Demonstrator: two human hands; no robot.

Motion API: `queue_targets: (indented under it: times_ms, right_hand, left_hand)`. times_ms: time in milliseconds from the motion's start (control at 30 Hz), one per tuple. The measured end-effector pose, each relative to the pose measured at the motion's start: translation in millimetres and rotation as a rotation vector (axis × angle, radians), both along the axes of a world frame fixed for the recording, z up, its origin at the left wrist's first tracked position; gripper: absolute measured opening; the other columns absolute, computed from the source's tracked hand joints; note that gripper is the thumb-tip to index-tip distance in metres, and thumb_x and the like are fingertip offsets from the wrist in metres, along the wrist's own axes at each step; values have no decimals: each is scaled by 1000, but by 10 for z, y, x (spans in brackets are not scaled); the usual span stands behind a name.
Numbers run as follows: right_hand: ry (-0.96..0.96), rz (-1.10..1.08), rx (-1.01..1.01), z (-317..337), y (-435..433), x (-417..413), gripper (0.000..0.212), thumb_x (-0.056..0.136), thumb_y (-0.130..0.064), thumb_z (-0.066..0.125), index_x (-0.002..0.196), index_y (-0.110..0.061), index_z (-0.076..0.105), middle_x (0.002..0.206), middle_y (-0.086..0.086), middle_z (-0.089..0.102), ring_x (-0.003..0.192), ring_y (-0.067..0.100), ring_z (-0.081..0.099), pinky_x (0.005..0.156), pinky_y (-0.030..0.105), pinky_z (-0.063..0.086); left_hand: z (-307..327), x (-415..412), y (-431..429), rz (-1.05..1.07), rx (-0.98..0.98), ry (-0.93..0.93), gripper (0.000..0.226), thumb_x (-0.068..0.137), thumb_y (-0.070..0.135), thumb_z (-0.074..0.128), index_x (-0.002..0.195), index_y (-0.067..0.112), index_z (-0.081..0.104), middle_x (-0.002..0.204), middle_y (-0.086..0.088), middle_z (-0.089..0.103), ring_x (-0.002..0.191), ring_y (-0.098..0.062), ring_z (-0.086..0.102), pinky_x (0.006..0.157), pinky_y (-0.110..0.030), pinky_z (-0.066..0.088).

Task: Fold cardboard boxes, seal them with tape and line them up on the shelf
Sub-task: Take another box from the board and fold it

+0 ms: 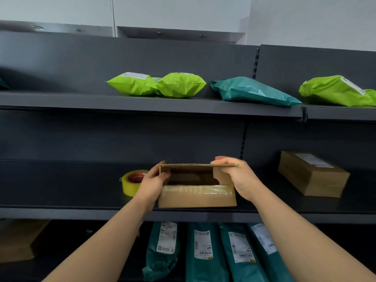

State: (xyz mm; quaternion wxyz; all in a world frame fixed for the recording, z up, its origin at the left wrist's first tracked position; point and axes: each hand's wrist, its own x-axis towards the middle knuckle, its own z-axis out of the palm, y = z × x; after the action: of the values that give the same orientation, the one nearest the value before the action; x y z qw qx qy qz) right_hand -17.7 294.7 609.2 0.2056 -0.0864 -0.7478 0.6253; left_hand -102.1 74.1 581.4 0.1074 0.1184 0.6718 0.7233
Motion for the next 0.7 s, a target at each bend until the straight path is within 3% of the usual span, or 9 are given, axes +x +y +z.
queue_targets:
  times_ms: [100,200,267,400,500,567,633,700]
  right_hand:
    - [16,12,-5,-48,65,42,37,95,-2,52,79,-23,77,109,-5,67,108,23,61,100,41,48]
    - [-23,51,-1,-57,135,43,37,97,-3,49,82,-24,76,99,3,72,102,28,65,95,43,50]
    - [-52,103,11,-30,192,42,38,98,-2,45,87,-23,74,101,5,71,98,25,65,92,41,50]
    - [-85,323,-49,-5,343,49,26,90,0,58,104,-18,69,108,7,68,97,21,65,89,36,50]
    - [-119,369,-57,-18,380,34,39,76,-29,77,114,-25,69,118,1,68,110,20,62,102,40,45]
    - [-119,272,23,-5,320,16,40,72,-46,72,111,-36,71,121,-8,66,118,15,58,109,40,39]
    - [-90,172,118,20,248,1,34,80,-48,68,112,-38,70,124,-12,63,121,11,53,108,35,37]
    - [-58,84,147,52,191,19,36,87,-49,62,120,-34,65,125,-12,62,121,10,52,101,31,38]
  left_hand:
    - [-41,69,-32,-79,90,-1,38,99,19,40,129,30,59,123,-9,64,114,-24,57,91,-37,48]
    - [-26,103,-16,-116,191,-65,48,97,52,31,126,30,63,122,-8,68,118,-26,57,98,-46,46]
    - [4,121,12,-116,123,-56,62,81,74,41,124,34,61,118,-3,70,114,-23,61,98,-46,47]
    - [29,147,77,-96,-21,-53,81,61,87,36,122,38,58,120,0,67,115,-23,59,105,-49,42]
    - [45,126,144,13,18,-228,86,68,92,28,112,26,63,116,-10,64,109,-32,58,102,-58,43]
    - [98,150,169,58,136,-359,83,74,89,29,108,20,60,108,-13,61,100,-37,58,90,-63,49]
    - [166,165,181,77,189,-329,80,78,85,35,112,16,57,108,-13,60,96,-35,59,81,-60,54]
    - [234,136,185,148,143,-191,73,80,76,50,123,17,51,116,-10,58,100,-31,59,83,-56,56]
